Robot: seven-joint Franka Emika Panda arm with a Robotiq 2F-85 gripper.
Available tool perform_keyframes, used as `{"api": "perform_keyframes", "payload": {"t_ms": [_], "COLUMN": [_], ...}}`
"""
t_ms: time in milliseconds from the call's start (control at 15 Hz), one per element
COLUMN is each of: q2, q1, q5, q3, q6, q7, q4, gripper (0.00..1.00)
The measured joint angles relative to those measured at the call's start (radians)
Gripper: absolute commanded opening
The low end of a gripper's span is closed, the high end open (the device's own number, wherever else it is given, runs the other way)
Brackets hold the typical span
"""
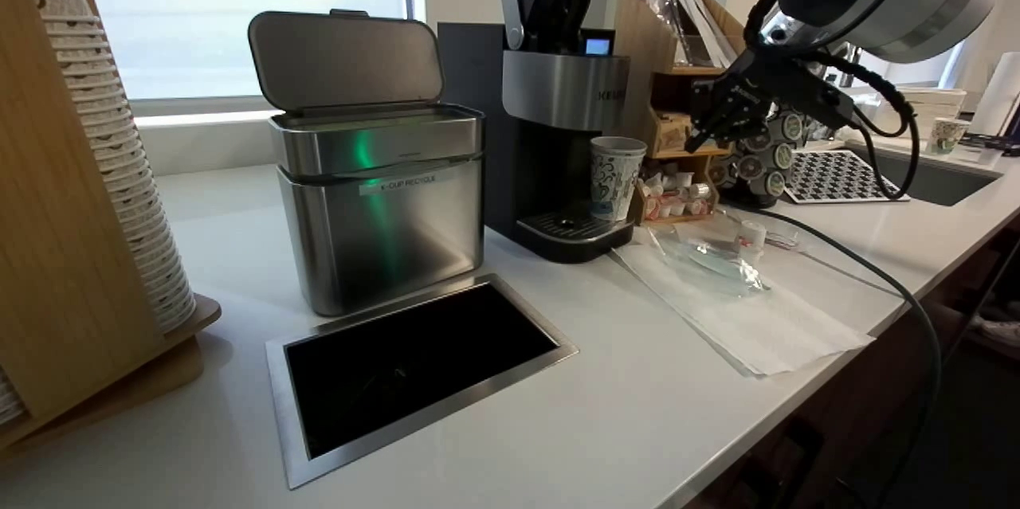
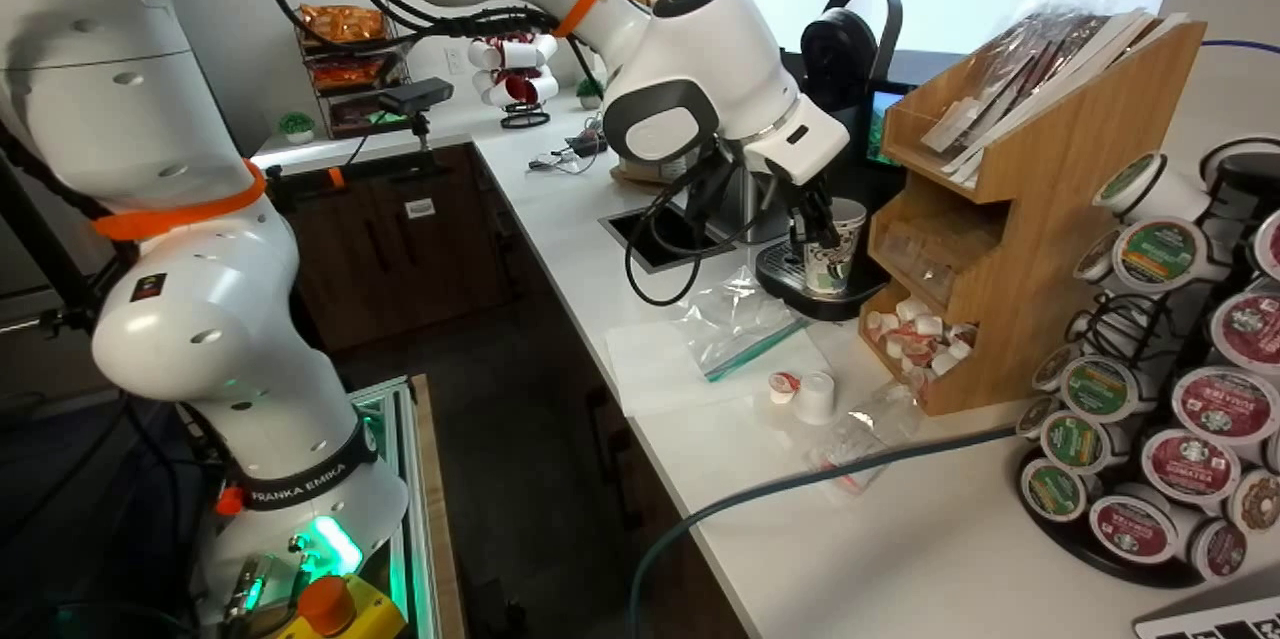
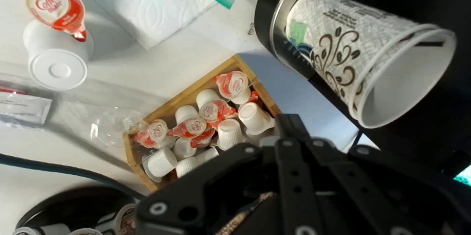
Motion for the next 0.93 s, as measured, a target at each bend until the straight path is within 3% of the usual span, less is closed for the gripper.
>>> {"api": "perform_keyframes", "payload": {"t_ms": [600, 933], "q2": [0.122, 0.172], "q1": [-0.003, -0.012], "q5": [0.166, 0.182], "q3": [0.044, 0.055], "q6": [-0.001, -0.001], "q7": [-0.252, -0.309], "q4": [0.124, 0.164], "gripper": [0.0, 0.0]}}
